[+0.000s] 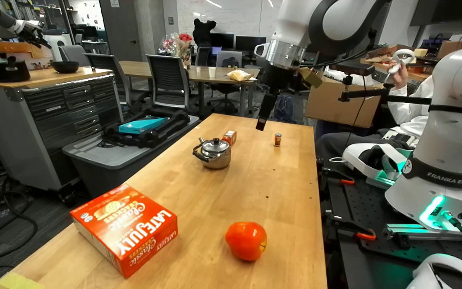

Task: Place the lid on the teapot

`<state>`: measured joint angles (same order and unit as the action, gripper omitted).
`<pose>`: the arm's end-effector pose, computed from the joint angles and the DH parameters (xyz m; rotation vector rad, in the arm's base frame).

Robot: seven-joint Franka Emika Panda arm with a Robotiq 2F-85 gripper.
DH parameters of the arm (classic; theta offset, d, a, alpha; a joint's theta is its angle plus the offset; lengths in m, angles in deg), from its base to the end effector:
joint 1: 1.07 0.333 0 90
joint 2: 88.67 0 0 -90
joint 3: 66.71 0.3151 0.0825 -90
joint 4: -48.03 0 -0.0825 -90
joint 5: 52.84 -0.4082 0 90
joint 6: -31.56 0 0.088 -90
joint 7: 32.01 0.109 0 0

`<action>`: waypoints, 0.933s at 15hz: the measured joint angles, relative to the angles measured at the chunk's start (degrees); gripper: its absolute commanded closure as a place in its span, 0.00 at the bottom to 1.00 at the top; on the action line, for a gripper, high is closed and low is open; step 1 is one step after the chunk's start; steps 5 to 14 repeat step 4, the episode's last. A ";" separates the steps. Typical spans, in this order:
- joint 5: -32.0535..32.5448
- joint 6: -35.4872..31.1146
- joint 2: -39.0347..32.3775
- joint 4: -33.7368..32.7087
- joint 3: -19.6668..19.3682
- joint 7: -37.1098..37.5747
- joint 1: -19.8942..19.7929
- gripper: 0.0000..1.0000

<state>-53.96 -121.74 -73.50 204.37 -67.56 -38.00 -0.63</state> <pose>0.4263 -0.0033 0.3044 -3.1187 -0.1263 -0.3323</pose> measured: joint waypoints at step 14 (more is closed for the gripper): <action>0.00 0.00 -0.40 -0.10 0.00 0.00 0.00 0.00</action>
